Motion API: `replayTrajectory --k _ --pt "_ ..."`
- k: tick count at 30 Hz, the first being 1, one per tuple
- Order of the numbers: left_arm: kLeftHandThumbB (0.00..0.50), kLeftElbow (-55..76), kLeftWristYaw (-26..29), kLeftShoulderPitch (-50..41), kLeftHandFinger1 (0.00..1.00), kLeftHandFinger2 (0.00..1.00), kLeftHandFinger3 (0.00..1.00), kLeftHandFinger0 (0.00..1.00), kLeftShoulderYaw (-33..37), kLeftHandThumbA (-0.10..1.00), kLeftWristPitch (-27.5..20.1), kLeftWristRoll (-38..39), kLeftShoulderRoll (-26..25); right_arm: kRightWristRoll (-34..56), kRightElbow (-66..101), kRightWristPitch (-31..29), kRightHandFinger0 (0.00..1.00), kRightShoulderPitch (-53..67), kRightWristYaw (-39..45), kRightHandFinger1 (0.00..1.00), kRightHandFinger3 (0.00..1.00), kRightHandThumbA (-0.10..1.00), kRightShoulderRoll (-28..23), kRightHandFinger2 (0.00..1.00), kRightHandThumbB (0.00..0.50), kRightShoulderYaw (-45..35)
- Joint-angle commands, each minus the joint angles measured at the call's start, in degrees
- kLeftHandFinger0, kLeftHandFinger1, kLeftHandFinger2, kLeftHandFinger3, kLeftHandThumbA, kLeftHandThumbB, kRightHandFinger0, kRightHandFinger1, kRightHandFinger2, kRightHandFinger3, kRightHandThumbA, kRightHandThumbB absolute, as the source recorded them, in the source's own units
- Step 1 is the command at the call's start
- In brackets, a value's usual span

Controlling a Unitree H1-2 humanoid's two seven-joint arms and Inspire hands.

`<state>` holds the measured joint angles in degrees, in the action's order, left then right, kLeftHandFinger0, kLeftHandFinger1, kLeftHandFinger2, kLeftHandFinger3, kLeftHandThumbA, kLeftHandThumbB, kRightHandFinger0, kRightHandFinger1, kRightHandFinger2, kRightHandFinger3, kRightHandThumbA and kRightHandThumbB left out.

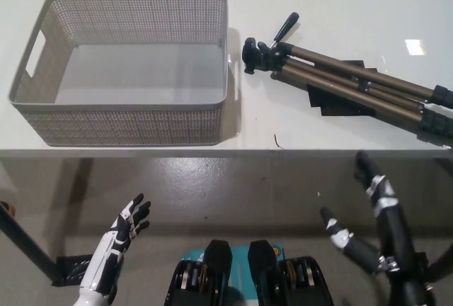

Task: The robot uses its right hand to pick the tripod on the desk and places it into a rectangular container on the left.

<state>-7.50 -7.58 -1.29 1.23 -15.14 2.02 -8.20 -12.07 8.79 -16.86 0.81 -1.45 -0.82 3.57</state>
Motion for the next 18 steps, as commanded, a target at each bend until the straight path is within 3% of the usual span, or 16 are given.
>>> replayTrajectory --k 1,2,6,7,9,13,18 --pt "0.227 3.0 -2.0 0.0 1.00 1.00 1.00 1.00 0.8 1.00 -1.9 1.6 -0.3 -20.5 17.9 12.4 1.00 -10.2 1.9 1.00 1.00 0.83 -4.1 1.00 0.354 -4.9" --pt "0.244 3.2 -1.9 -0.2 1.00 1.00 1.00 1.00 0.7 1.00 -1.6 1.3 -0.6 -19.9 18.7 15.9 1.00 -14.6 4.0 1.00 1.00 0.75 -5.7 1.00 0.395 -5.3" --pt "0.238 2.8 -1.9 -0.1 1.00 1.00 1.00 1.00 0.7 1.00 -1.8 1.1 -0.7 -25.9 16.5 22.1 1.00 -25.4 8.1 1.00 1.00 0.75 -9.1 1.00 0.440 -4.1" --pt "0.215 2.6 -2.1 0.0 1.00 1.00 1.00 1.00 0.6 1.00 -2.3 1.5 -0.8 -29.0 15.5 25.2 1.00 -30.3 11.0 1.00 1.00 0.77 -10.1 1.00 0.451 -2.8" --pt "0.229 2.5 -1.9 0.0 1.00 1.00 1.00 1.00 0.6 1.00 -2.1 1.1 -0.9 -33.0 12.8 29.0 1.00 -37.0 14.7 1.00 1.00 0.84 -11.8 1.00 0.472 -0.9" --pt "0.225 2.0 -1.8 0.2 1.00 1.00 1.00 1.00 0.4 1.00 -2.8 1.0 -1.1 -33.7 -1.1 36.9 1.00 -51.2 21.1 1.00 1.00 0.88 -15.8 1.00 0.486 3.6" --pt "0.223 2.1 -1.8 0.1 1.00 1.00 1.00 1.00 0.4 1.00 -2.1 0.8 -1.2 -32.2 -17.0 41.0 1.00 -60.3 24.5 1.00 1.00 1.00 -17.5 1.00 0.500 8.5"
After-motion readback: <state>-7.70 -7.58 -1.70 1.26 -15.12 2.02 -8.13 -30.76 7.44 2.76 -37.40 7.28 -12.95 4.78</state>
